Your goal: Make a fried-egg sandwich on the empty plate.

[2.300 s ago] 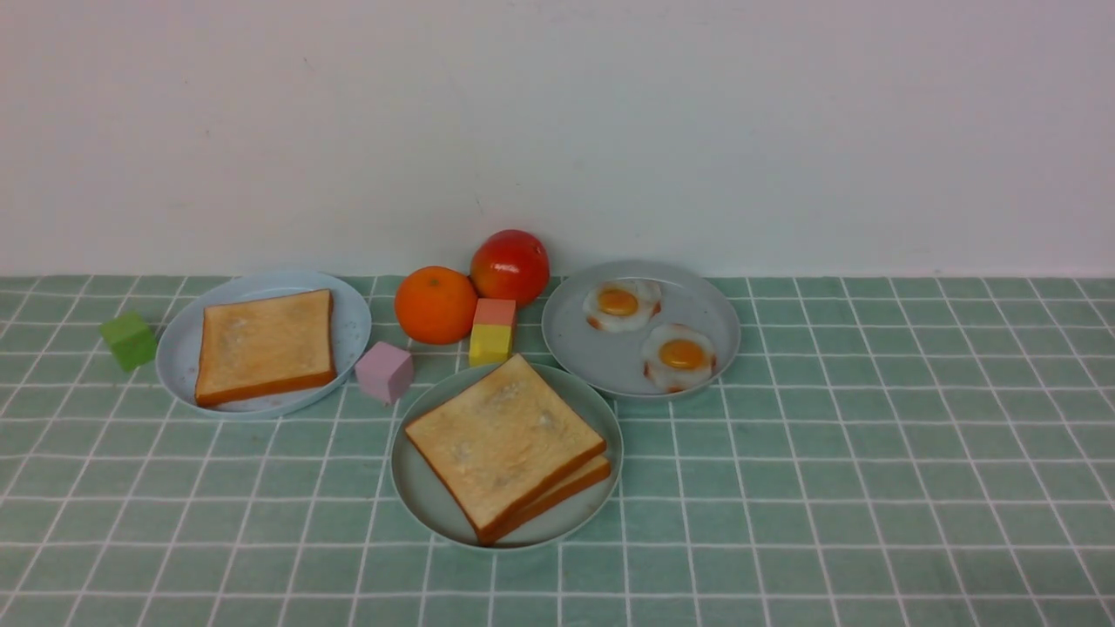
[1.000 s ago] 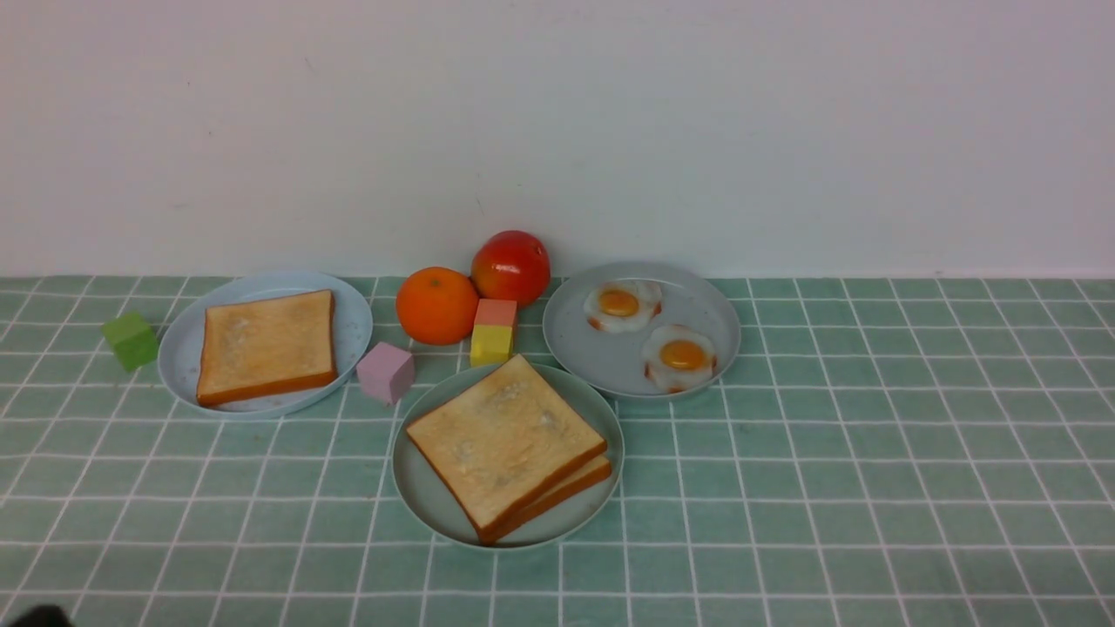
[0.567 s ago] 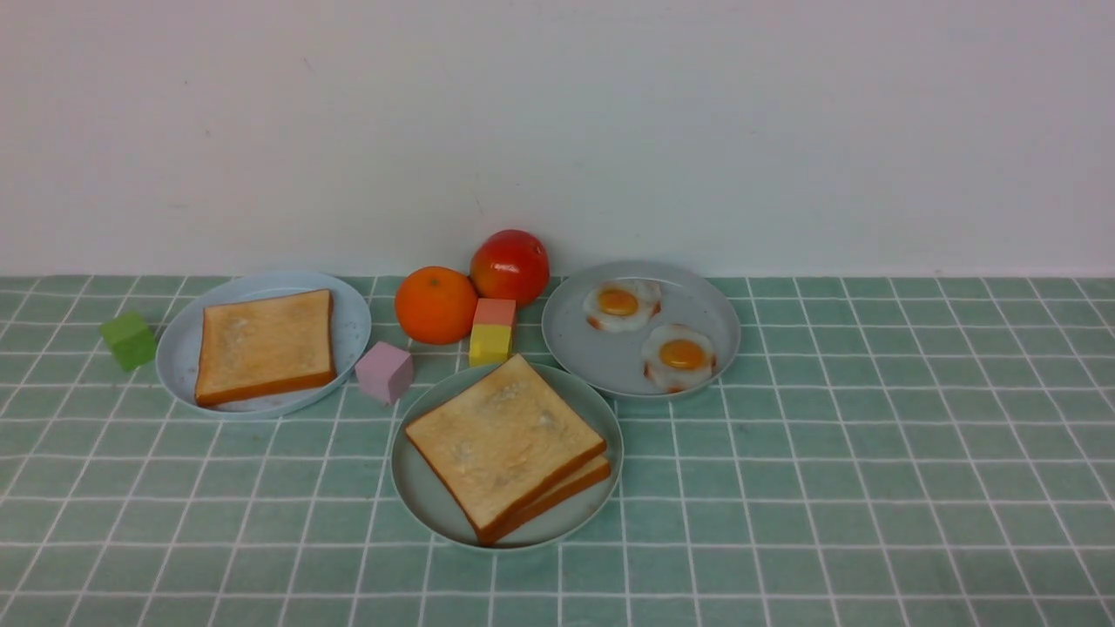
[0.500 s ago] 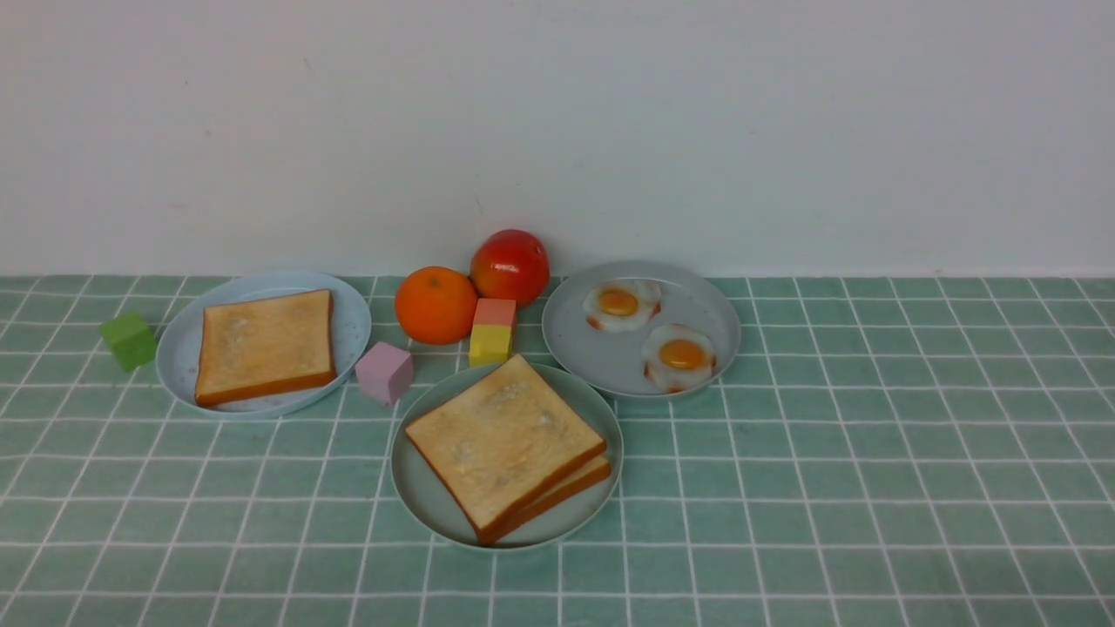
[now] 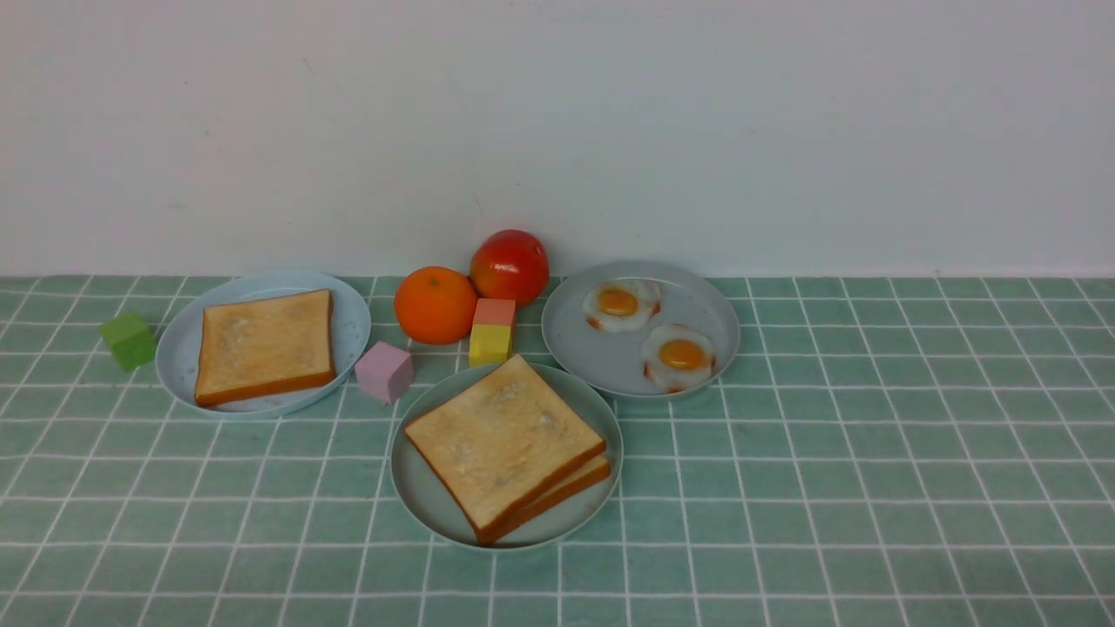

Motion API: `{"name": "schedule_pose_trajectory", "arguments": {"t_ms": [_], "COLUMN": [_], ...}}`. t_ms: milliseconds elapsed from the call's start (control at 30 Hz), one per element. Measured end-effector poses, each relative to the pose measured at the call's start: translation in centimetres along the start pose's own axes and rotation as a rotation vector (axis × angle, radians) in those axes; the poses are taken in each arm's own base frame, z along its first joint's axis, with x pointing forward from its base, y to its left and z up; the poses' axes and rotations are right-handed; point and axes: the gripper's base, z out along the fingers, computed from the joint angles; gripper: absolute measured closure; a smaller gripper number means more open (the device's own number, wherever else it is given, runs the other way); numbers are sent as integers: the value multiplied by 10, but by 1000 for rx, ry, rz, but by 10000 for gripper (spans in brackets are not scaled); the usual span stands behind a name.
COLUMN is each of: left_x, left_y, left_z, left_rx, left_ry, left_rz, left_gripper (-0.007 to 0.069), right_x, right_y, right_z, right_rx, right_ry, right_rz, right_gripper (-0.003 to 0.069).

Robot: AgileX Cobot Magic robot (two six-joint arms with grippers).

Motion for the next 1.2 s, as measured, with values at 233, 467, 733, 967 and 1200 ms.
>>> {"name": "schedule_pose_trajectory", "arguments": {"t_ms": [233, 467, 733, 967, 1200], "left_x": [0, 0, 0, 0, 0], "left_y": [0, 0, 0, 0, 0], "left_z": [0, 0, 0, 0, 0], "left_rx": [0, 0, 0, 0, 0], "left_ry": [0, 0, 0, 0, 0], "left_rz": [-1, -1, -1, -1, -2], "left_gripper": [587, 587, 587, 581, 575], "right_x": [0, 0, 0, 0, 0], "right_y": [0, 0, 0, 0, 0], "right_z": [0, 0, 0, 0, 0], "right_rx": [0, 0, 0, 0, 0], "right_ry": [0, 0, 0, 0, 0], "right_rz": [0, 0, 0, 0, 0], "right_gripper": [624, 615, 606, 599, 589]}}
